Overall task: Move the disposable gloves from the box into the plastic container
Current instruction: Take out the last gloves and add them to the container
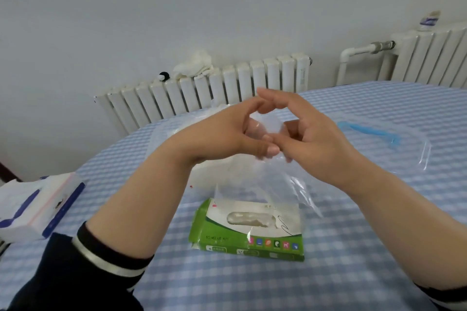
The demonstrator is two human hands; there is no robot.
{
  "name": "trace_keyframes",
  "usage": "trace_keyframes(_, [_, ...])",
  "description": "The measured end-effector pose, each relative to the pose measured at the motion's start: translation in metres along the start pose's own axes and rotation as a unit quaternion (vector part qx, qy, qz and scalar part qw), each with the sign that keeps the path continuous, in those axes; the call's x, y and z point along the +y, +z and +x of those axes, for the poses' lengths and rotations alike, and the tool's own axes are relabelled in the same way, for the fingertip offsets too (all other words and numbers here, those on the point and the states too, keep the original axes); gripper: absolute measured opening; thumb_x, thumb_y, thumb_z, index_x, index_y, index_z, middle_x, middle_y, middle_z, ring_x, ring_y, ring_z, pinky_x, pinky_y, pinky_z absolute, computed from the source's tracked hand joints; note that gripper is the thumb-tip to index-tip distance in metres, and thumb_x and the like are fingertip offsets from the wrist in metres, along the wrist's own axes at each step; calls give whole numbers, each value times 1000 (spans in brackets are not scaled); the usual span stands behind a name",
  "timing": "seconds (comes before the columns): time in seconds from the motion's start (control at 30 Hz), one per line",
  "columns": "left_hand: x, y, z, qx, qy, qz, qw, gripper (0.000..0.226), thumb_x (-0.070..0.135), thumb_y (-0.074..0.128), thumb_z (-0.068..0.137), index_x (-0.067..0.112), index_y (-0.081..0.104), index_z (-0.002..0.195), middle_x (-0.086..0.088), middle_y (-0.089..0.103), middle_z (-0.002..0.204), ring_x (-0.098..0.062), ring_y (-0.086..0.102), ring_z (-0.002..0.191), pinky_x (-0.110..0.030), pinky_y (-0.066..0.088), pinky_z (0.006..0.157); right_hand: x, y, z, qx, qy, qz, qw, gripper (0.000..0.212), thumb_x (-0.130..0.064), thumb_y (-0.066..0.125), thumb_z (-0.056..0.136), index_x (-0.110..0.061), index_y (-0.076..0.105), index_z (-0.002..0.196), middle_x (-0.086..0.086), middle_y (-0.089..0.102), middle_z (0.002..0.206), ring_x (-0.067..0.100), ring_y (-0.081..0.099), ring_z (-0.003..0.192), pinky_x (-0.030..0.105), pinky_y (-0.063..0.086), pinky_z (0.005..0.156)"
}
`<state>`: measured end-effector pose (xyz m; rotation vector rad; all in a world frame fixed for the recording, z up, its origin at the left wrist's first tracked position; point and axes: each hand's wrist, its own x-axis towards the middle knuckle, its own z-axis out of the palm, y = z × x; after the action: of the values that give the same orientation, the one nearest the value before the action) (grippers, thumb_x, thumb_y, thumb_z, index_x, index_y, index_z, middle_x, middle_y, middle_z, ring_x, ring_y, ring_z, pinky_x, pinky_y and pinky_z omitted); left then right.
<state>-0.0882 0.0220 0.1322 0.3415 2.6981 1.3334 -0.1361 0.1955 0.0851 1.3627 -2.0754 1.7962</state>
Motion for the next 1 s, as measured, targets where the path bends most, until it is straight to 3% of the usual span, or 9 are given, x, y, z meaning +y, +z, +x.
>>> trace_keyframes(0.07, [4, -3, 4, 50, 2, 14, 999, 66, 15, 76, 83, 37, 42, 135, 2, 72, 86, -12, 63, 65, -26, 53, 62, 3, -4, 3, 59, 8, -27, 998, 59, -8, 67, 88, -38, 46, 134, -12, 54, 119, 19, 53, 62, 25, 53, 66])
trace_keyframes(0.13, [2, -11, 8, 136, -3, 21, 990, 60, 16, 72, 86, 40, 45, 133, -1, 71, 86, -6, 55, 52, -23, 48, 50, 6, -9, 6, 124, 22, -27, 992, 51, -15, 69, 88, -38, 47, 128, -15, 54, 116, 7, 56, 70, 20, 51, 75])
trace_keyframes(0.3, [-39, -50, 20, 320, -75, 37, 944, 43, 13, 64, 90, 27, 47, 127, -5, 61, 95, -8, 46, 49, -18, 36, 39, 6, -13, 8, 188, 67, -32, 979, 33, -20, 66, 90, -26, 53, 120, -20, 56, 109, -6, 56, 78, 6, 43, 74])
trace_keyframes(0.4, [-61, -64, 18, 345, -126, 89, 926, 40, 13, 55, 95, 26, 40, 129, -8, 60, 98, -14, 52, 57, -24, 41, 48, 4, -6, 5, 154, 70, -24, 985, 31, -17, 65, 90, -29, 53, 116, -17, 59, 110, -5, 57, 79, 8, 45, 75])
trace_keyframes(0.53, [-85, -67, 18, 355, -204, 173, 896, 58, 5, 41, 92, 27, 25, 144, -13, 63, 87, -28, 65, 68, -36, 51, 58, 8, 8, 1, 93, 75, -19, 993, 33, -17, 66, 89, -40, 51, 108, -17, 59, 107, -2, 58, 82, 11, 47, 74])
trace_keyframes(0.67, [-95, -63, 17, 335, -259, 240, 873, 70, 0, 47, 88, 23, 18, 147, -14, 44, 123, -33, 65, 74, -41, 55, 61, 13, 18, -3, 31, 98, -36, 994, 30, -20, 66, 89, -40, 51, 107, -18, 58, 108, -3, 57, 87, 9, 45, 74])
trace_keyframes(0.8, [-105, -58, 10, 304, -232, 439, 813, 59, 5, 56, 86, 15, 38, 141, -11, 27, 145, -36, 40, 121, -38, 40, 80, 21, 24, -7, -71, 127, -123, 982, 26, -35, 64, 90, -44, 50, 110, -27, 52, 112, -8, 53, 98, 12, 44, 80])
trace_keyframes(0.9, [-100, -57, 2, 339, -163, 479, 793, 30, 14, 53, 93, 19, 58, 123, -4, 58, 120, -29, 47, 114, -41, 37, 90, 24, 25, -8, -148, 153, -204, 956, 17, -44, 61, 89, -44, 53, 104, -26, 54, 105, -7, 53, 96, 20, 47, 85])
trace_keyframes(1.0, [-89, -58, -7, 301, -177, 375, 859, 27, 30, 35, 103, 22, 58, 116, 8, 71, 88, -18, 61, 89, -39, 45, 91, 22, 28, -10, -211, 178, -246, 929, 21, -52, 59, 89, -40, 56, 106, -23, 58, 99, -4, 56, 90, 20, 48, 81])
